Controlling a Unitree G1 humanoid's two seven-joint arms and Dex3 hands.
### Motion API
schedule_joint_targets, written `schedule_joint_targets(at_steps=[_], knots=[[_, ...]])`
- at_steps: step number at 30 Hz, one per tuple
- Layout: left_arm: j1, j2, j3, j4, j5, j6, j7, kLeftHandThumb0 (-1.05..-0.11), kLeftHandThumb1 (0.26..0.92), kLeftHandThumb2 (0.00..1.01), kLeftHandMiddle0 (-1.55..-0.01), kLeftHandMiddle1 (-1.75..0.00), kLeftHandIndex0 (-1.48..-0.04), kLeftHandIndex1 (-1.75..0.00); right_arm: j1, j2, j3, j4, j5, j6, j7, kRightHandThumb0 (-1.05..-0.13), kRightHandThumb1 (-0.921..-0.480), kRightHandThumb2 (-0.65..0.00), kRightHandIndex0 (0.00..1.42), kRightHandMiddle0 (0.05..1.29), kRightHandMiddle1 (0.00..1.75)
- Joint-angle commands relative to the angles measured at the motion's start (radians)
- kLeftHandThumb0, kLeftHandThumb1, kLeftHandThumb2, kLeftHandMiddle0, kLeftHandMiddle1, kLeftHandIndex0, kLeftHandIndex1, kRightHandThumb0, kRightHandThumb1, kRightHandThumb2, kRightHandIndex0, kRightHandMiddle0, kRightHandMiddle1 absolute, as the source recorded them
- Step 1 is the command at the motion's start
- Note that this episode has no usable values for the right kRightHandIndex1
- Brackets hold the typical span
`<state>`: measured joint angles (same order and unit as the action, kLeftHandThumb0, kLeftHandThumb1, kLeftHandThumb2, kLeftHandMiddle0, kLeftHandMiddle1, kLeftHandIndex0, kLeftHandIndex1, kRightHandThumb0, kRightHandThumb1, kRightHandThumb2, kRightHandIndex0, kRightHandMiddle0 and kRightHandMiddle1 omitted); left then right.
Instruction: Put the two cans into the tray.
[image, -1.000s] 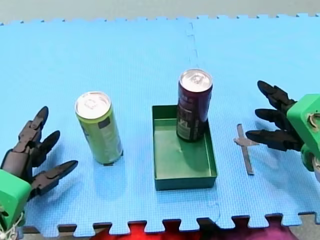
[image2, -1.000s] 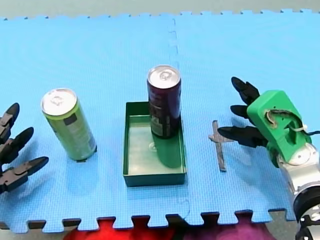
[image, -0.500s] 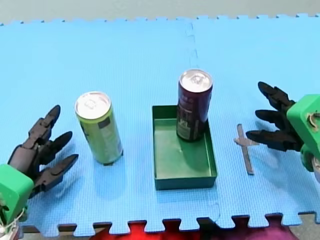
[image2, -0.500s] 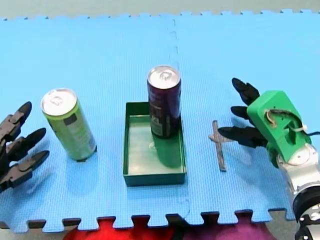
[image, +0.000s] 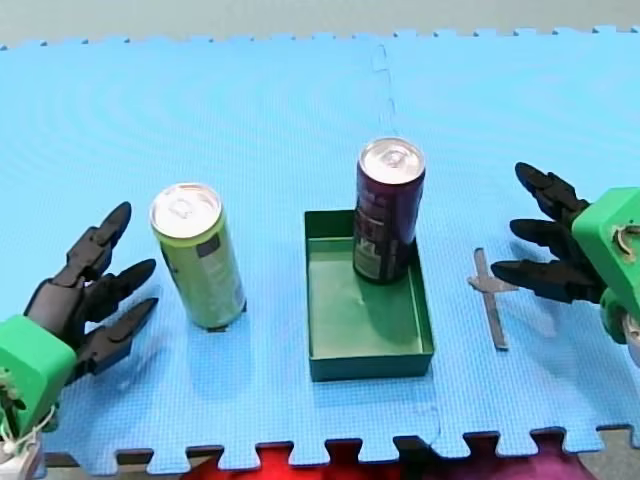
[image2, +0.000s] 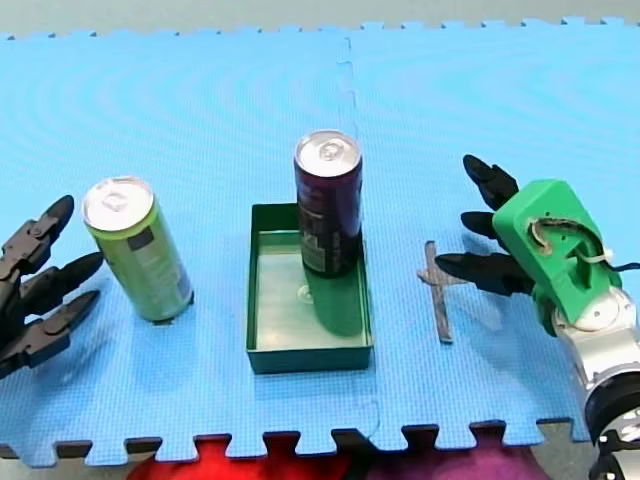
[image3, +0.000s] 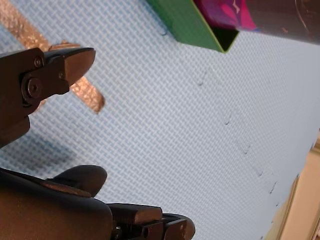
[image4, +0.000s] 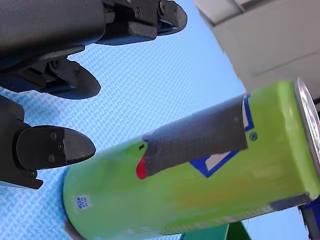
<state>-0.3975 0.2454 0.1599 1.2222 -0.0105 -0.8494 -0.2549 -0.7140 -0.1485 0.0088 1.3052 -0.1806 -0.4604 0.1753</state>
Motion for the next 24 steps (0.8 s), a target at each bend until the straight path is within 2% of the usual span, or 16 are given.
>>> schedule_joint_targets(at_steps=[1,13,14,15,17,18,20,24], knots=[[-0.012,0.0,0.009,0.005,-0.013,0.008,-0.007,-1.048,0.921,0.37,-0.56,-0.04,-0.15,-0.01,-0.006,-0.002,-0.003,0.001,0.003,0.004,-0.003,-0.966,-0.838,0.0,0.21,0.08,0.0],[-0.018,0.002,-0.015,-0.011,0.03,0.004,0.034,-1.048,0.921,0.33,-0.55,-0.02,-0.15,0.0,-0.009,-0.004,-0.003,-0.001,0.003,0.004,0.002,-0.938,-0.825,0.0,0.21,0.08,0.0],[-0.017,0.004,-0.022,-0.015,0.041,0.006,0.043,-1.048,0.921,0.33,-0.51,-0.01,-0.15,0.0,-0.009,-0.004,-0.003,-0.001,0.003,0.004,0.002,-0.936,-0.825,0.0,0.21,0.08,0.0],[-0.018,0.006,-0.027,-0.017,0.049,0.01,0.05,-1.048,0.921,0.33,-0.36,0.0,-0.14,0.0,-0.009,-0.004,-0.003,-0.001,0.003,0.004,0.002,-0.934,-0.824,0.0,0.21,0.08,0.0],[-0.021,0.011,-0.033,-0.019,0.056,0.019,0.053,-1.048,0.921,0.32,-0.22,0.0,-0.14,0.0,-0.009,-0.004,-0.004,-0.002,0.003,0.004,0.001,-0.931,-0.824,0.0,0.21,0.08,0.0],[-0.021,0.013,-0.034,-0.02,0.055,0.022,0.05,-1.048,0.921,0.24,-0.15,0.0,-0.12,0.0,-0.009,-0.004,-0.004,-0.002,0.003,0.004,0.0,-0.93,-0.824,0.0,0.21,0.08,0.0],[-0.021,0.015,-0.032,-0.021,0.048,0.029,0.039,-1.048,0.921,0.18,-0.11,0.0,-0.11,0.0,-0.009,-0.004,-0.005,-0.002,0.004,0.004,-0.001,-0.929,-0.824,0.0,0.22,0.08,0.0],[-0.018,0.014,-0.027,-0.02,0.033,0.036,0.021,-1.048,0.921,0.14,-0.1,0.0,-0.1,0.0,-0.008,-0.003,-0.006,-0.002,0.005,0.002,-0.006,-0.931,-0.825,0.0,0.22,0.08,0.0]])
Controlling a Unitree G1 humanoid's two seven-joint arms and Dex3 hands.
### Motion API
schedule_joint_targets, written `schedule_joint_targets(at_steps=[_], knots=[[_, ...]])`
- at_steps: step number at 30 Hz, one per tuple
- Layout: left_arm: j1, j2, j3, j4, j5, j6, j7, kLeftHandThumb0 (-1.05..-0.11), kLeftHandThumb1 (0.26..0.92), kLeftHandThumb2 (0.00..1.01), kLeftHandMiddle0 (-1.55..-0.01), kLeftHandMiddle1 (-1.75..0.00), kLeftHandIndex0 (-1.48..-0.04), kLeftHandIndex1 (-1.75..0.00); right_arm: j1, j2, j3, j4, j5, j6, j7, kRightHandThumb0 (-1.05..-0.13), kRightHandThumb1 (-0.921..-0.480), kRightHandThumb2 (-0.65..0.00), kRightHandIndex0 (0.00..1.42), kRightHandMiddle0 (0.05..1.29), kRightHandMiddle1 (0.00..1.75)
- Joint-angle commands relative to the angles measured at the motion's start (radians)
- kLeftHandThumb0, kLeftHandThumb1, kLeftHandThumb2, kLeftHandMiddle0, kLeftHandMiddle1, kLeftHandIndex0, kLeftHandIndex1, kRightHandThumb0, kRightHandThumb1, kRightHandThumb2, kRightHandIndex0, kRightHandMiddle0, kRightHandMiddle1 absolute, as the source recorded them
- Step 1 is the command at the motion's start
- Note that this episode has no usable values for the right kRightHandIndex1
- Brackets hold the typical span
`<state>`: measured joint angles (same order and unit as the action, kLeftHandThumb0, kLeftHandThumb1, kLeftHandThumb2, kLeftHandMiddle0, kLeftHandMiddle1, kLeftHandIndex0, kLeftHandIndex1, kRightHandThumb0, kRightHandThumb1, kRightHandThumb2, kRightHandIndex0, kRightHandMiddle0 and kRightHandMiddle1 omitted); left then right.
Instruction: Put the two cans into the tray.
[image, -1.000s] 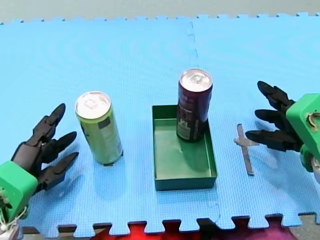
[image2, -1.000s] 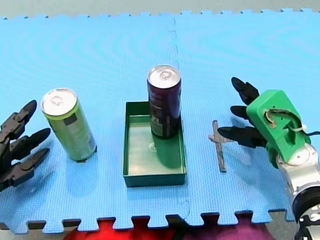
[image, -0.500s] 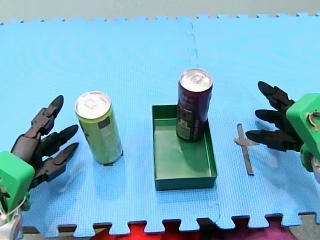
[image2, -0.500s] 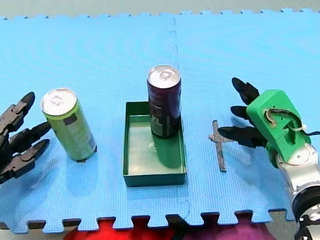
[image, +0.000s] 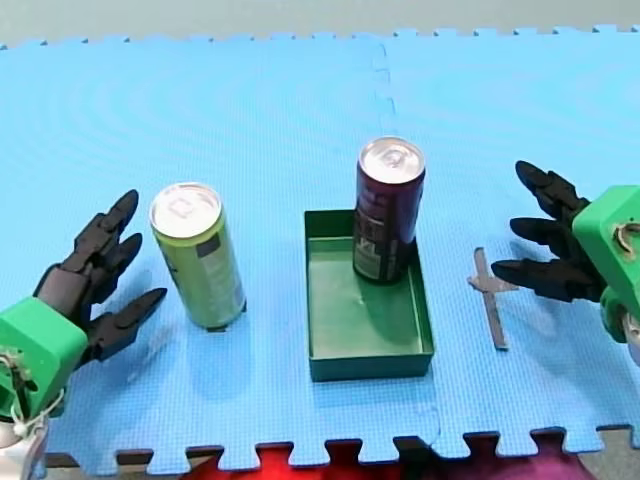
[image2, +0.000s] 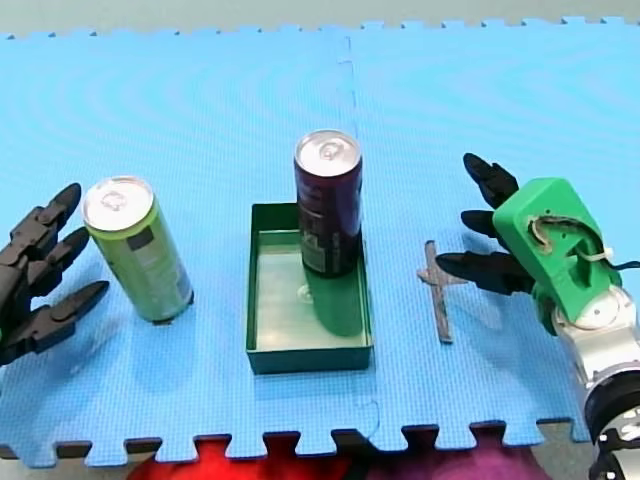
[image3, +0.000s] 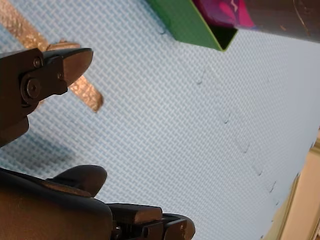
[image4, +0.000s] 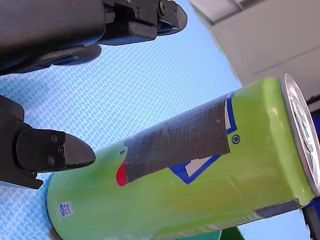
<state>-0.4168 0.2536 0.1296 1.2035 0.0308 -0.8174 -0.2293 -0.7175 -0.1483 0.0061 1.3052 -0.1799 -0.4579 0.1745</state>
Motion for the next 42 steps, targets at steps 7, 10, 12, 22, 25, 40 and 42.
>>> schedule_joint_targets(at_steps=[7,10,12,22,25,40,42], knots=[[-0.001,-0.002,0.023,0.006,-0.045,0.011,-0.049,-1.048,0.921,0.11,-0.11,0.0,-0.09,0.0,-0.004,0.0,-0.006,-0.003,0.006,-0.003,-0.013,-0.937,-0.825,0.0,0.23,0.08,0.0],[-0.001,-0.004,0.033,0.007,-0.063,0.013,-0.075,-1.048,0.919,0.09,-0.11,0.0,-0.09,0.0,-0.003,0.0,-0.006,-0.005,0.007,-0.003,-0.013,-0.936,-0.824,0.0,0.23,0.08,0.0],[-0.001,-0.007,0.042,0.007,-0.078,0.016,-0.098,-1.048,0.914,0.07,-0.11,0.0,-0.09,0.0,-0.004,0.0,-0.007,-0.005,0.007,-0.002,-0.016,-0.932,-0.821,0.0,0.23,0.09,0.0],[0.003,-0.024,0.093,-0.008,-0.173,0.059,-0.244,-1.048,0.88,0.02,-0.1,0.0,-0.08,0.0,-0.004,0.002,-0.002,-0.007,0.003,0.006,-0.032,-0.919,-0.818,0.0,0.24,0.09,0.0],[0.001,-0.024,0.103,-0.01,-0.195,0.077,-0.295,-1.048,0.872,0.01,-0.1,0.0,-0.08,0.0,-0.003,0.002,-0.002,-0.006,0.003,0.006,-0.034,-0.916,-0.818,0.0,0.24,0.09,0.0],[-0.033,-0.022,0.162,0.02,-0.27,0.209,-0.471,-1.048,0.878,0.01,-0.1,0.0,-0.09,0.0,-0.001,0.003,-0.009,-0.001,0.007,0.006,-0.034,-0.908,-0.812,0.0,0.25,0.09,0.0],[-0.046,-0.019,0.183,0.028,-0.297,0.264,-0.516,-1.048,0.88,0.01,-0.1,0.0,-0.09,0.0,0.0,0.003,-0.009,0.001,0.006,0.006,-0.035,-0.907,-0.811,0.0,0.25,0.09,0.0]])
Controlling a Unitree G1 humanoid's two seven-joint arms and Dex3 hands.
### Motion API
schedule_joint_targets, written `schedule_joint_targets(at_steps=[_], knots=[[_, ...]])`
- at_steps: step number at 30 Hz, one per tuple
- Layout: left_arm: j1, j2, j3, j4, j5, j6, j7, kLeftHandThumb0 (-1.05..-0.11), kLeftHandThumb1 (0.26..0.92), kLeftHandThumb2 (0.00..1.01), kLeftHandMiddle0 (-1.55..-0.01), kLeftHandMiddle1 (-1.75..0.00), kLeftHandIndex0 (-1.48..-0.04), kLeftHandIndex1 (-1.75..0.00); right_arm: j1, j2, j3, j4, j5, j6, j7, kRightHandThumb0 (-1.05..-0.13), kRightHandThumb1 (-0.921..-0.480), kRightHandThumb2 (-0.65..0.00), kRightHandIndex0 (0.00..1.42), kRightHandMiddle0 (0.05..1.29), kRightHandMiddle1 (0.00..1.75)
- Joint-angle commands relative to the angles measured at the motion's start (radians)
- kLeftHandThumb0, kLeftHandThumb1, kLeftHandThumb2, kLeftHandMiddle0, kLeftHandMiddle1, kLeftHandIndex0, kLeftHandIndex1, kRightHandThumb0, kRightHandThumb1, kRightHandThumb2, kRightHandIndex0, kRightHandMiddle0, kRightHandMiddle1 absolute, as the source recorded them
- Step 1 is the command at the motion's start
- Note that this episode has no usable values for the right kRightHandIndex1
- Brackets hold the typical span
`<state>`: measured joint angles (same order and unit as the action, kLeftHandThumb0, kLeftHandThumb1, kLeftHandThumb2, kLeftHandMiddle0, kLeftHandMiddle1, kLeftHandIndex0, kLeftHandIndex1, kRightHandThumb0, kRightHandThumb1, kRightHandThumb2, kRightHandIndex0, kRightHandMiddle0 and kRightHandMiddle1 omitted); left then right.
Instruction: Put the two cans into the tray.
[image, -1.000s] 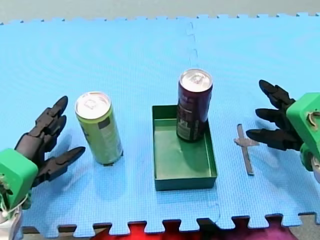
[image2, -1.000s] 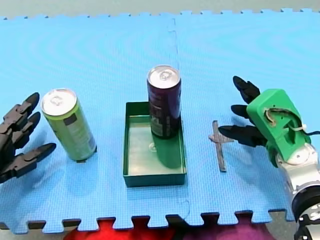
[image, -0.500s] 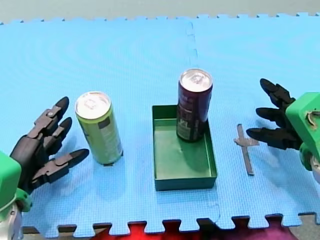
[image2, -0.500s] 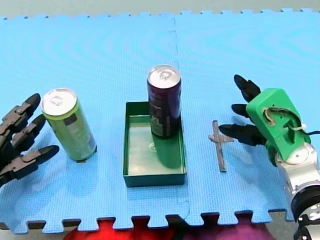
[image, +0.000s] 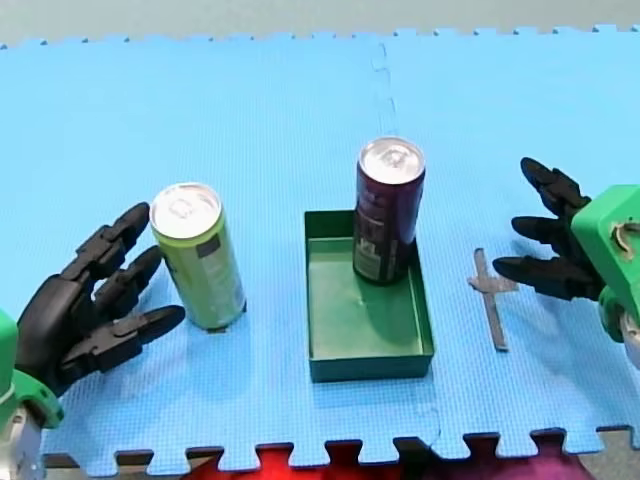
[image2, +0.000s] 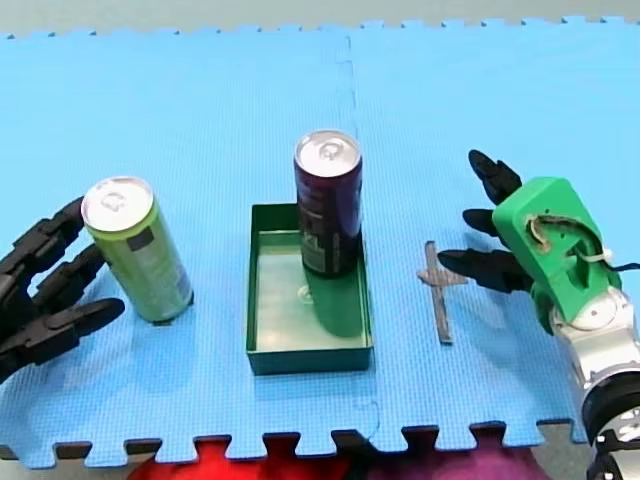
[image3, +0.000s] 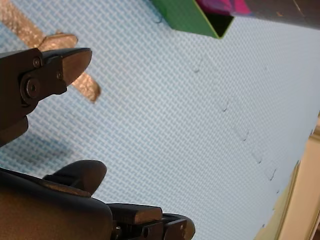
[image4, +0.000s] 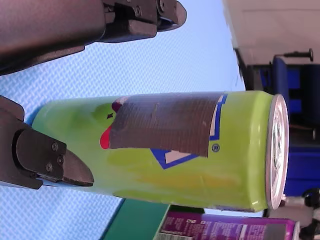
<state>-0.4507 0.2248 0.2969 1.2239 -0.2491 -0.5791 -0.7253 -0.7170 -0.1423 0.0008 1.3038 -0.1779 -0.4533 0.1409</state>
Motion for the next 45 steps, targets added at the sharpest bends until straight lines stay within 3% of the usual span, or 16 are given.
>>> schedule_joint_targets(at_steps=[1,6,29,35,45], knots=[[-0.015,0.01,0.023,0.01,-0.027,0.044,-0.038,-1.048,0.88,0.01,-0.1,0.0,-0.09,0.0,-0.001,-0.003,-0.003,0.003,0.004,0.002,-0.002,-0.906,-0.812,0.0,0.25,0.09,0.0],[-0.019,0.011,0.05,0.015,-0.048,0.078,-0.082,-1.048,0.871,0.0,-0.11,-0.01,-0.1,-0.01,-0.001,-0.004,-0.004,0.003,0.003,0.0,-0.002,-0.902,-0.81,0.0,0.25,0.1,0.0],[-0.023,0.002,0.074,0.026,-0.045,0.081,-0.084,-1.048,0.825,0.0,-0.13,-0.01,-0.11,0.0,0.001,-0.007,-0.006,0.004,0.004,0.001,0.004,-0.868,-0.793,0.0,0.25,0.1,0.0],[-0.002,-0.001,0.068,0.0,-0.039,0.037,-0.105,-1.048,0.731,0.0,-0.12,-0.01,-0.11,0.0,0.001,-0.003,-0.007,0.008,0.003,0.005,-0.001,-0.872,-0.794,0.0,0.25,0.1,0.0],[-0.001,0.006,0.041,-0.009,-0.005,0.034,-0.063,-1.048,0.668,0.0,-0.11,0.0,-0.1,0.0,0.0,-0.004,-0.012,0.006,0.005,0.002,0.001,-0.868,-0.789,0.0,0.25,0.1,0.0]])
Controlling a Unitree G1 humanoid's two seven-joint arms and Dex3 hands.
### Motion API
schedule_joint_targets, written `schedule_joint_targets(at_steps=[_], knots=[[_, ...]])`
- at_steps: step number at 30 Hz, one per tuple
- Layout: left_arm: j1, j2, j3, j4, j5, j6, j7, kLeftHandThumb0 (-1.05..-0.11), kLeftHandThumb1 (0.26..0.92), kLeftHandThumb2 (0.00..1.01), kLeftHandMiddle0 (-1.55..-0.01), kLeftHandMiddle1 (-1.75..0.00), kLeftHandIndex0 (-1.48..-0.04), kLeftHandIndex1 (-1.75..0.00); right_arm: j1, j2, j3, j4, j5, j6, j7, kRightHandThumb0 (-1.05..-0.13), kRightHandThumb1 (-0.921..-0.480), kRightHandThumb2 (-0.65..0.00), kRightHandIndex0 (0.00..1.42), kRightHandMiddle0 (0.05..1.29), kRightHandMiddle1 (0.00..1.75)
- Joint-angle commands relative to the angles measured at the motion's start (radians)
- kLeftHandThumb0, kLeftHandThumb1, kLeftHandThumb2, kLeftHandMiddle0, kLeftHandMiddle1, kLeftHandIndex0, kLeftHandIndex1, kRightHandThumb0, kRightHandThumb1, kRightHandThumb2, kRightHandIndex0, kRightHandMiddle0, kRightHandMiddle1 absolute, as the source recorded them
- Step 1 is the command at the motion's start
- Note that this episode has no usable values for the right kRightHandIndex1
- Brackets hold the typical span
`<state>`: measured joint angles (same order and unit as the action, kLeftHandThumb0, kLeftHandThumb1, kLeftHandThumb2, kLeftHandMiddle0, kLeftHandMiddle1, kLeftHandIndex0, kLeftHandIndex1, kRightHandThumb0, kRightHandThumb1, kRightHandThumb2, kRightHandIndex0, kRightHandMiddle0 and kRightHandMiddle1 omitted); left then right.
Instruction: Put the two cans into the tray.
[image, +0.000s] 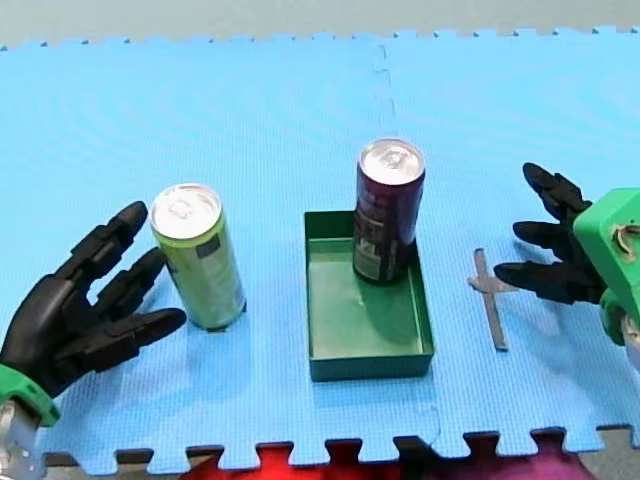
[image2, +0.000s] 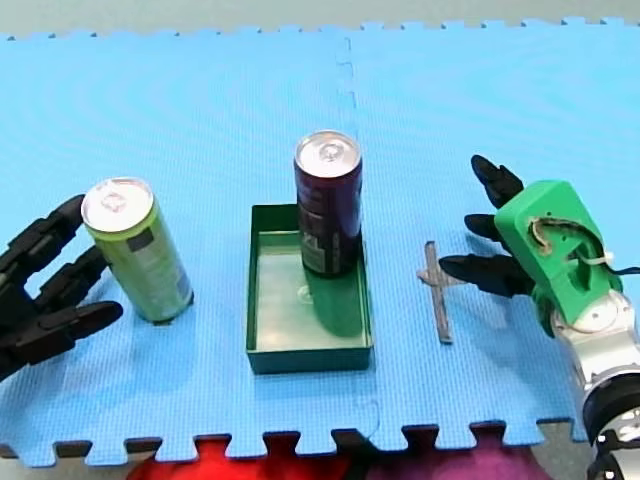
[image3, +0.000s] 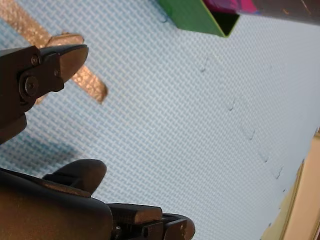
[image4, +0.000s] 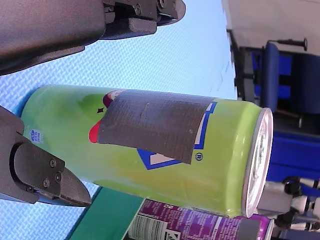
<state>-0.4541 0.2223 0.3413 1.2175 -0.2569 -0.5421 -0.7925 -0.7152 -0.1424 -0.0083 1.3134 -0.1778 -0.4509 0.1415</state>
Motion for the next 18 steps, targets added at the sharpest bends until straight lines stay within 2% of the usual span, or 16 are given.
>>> schedule_joint_targets(at_steps=[1,18], knots=[[0.002,0.009,-0.004,-0.003,0.004,-0.003,0.006,-1.047,0.665,0.0,-0.11,0.0,-0.09,0.0,-0.002,-0.005,-0.003,-0.004,0.005,-0.001,0.001,-0.866,-0.789,0.0,0.25,0.1,0.0],[-0.004,0.013,-0.007,-0.001,0.008,-0.002,0.01,-1.036,0.641,0.0,-0.11,0.0,-0.08,0.0,-0.001,-0.005,0.005,-0.013,0.001,-0.004,-0.007,-0.815,-0.773,0.0,0.26,0.1,0.0]])
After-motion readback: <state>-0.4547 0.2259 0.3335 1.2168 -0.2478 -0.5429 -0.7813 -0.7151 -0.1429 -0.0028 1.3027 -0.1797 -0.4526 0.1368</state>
